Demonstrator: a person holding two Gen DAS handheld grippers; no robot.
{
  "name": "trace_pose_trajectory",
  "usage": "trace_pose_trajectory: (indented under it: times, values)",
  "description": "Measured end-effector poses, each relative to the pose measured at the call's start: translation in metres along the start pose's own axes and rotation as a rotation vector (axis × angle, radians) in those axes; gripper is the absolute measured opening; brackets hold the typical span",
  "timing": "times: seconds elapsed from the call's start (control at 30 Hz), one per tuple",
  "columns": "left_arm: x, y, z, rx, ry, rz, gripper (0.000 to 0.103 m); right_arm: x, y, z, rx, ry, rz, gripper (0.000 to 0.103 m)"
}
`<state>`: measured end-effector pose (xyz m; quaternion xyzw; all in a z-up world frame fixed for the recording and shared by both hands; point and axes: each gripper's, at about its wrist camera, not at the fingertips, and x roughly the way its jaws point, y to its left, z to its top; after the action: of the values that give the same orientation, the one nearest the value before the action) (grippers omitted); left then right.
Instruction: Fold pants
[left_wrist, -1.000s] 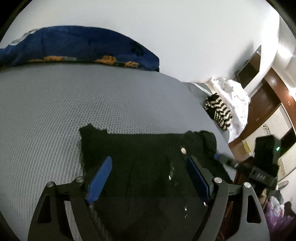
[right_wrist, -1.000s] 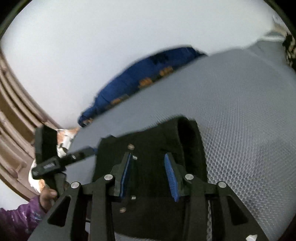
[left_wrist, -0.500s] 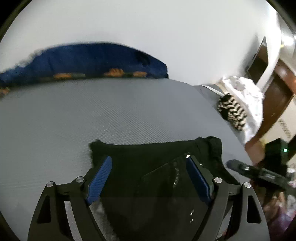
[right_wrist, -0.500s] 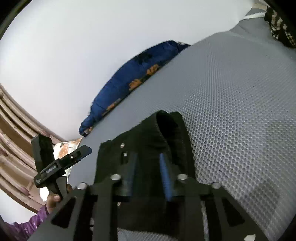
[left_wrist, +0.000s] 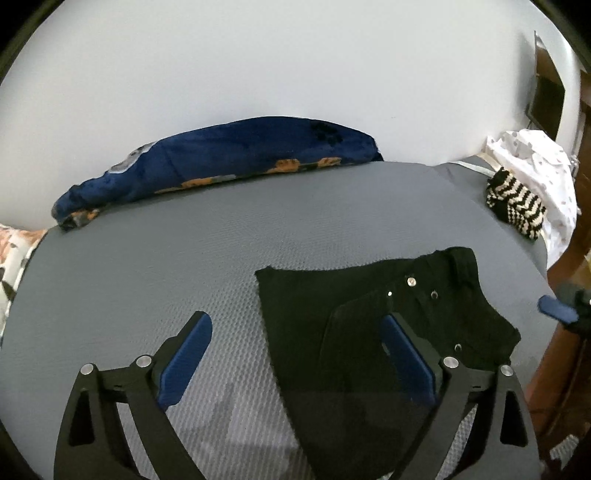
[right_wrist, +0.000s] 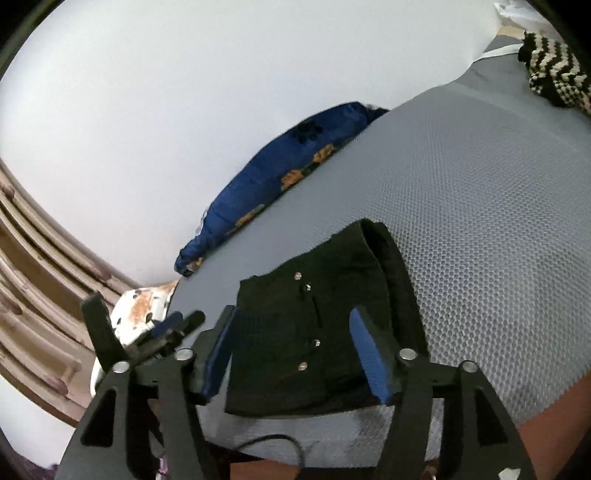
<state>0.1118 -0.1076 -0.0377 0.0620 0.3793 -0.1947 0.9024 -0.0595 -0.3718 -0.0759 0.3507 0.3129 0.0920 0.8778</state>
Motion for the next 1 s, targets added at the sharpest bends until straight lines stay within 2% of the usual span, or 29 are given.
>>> trace_pose_trajectory:
  times: [0.13,0.2,0.4,0.53,1.0]
  values:
    - [-0.008,0.000,-0.006,-0.007,0.000,0.004,0.094,-0.010,0.015,-0.007,0.025,-0.049,0.009,0.074]
    - [-0.009,0.000,-0.009,-0.009,0.007,-0.001,0.094,-0.011,0.017,-0.013,0.012,-0.060,0.004,0.075]
    - [-0.013,-0.005,-0.017,0.008,0.010,0.021,0.094,0.001,0.020,-0.020,-0.091,-0.051,-0.129,0.075]
    - [-0.010,-0.004,-0.018,-0.002,0.025,0.026,0.094,0.002,0.021,-0.021,-0.123,-0.063,-0.168,0.075]
    - [-0.011,0.000,-0.020,-0.007,0.020,0.077,0.094,0.003,0.021,-0.024,-0.124,-0.054,-0.201,0.076]
